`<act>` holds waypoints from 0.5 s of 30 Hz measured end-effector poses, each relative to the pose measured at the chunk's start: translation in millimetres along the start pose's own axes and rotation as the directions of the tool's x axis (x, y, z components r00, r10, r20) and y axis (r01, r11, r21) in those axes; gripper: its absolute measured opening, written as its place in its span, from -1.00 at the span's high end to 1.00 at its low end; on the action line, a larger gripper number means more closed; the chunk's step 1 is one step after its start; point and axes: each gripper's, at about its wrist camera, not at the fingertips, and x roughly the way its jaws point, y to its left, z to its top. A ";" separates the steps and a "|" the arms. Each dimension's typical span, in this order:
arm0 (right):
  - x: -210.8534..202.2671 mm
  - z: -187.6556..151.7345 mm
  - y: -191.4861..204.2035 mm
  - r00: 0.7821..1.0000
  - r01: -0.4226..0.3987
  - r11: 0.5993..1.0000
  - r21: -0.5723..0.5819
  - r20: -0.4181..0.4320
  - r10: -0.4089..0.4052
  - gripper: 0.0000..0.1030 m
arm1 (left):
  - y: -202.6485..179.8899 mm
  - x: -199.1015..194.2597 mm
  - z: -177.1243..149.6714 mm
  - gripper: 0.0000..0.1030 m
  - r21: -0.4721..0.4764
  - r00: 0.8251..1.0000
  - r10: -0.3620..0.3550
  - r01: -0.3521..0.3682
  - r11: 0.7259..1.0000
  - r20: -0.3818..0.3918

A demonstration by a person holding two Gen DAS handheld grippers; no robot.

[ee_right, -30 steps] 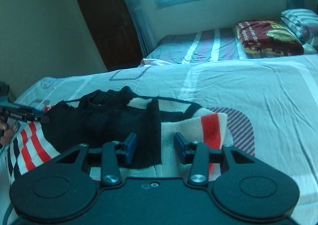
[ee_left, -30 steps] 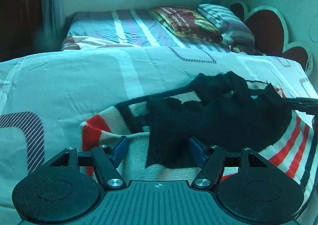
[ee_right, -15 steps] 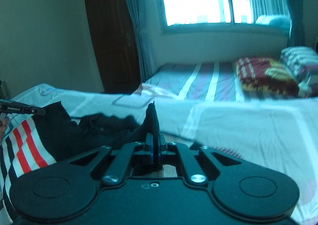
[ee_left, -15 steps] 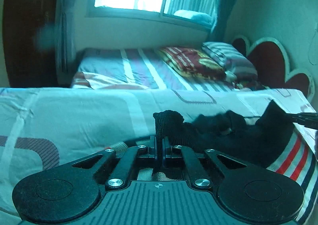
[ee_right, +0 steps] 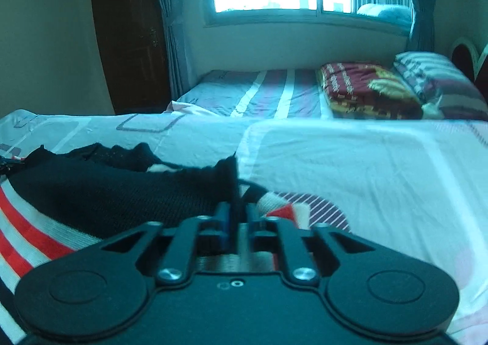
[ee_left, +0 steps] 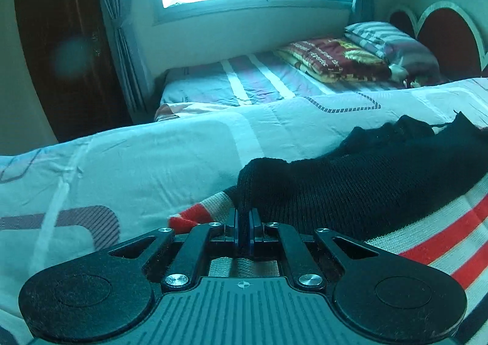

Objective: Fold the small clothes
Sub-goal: 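Carry the hem over the sweater toward the collar with both grippers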

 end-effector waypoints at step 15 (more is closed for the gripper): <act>13.4 2.5 129.3 0.974 -0.228 0.899 -0.373 -0.074 0.216 0.53 | -115.8 -14.6 18.1 0.42 0.169 0.957 -0.288 0.288 0.943 -0.022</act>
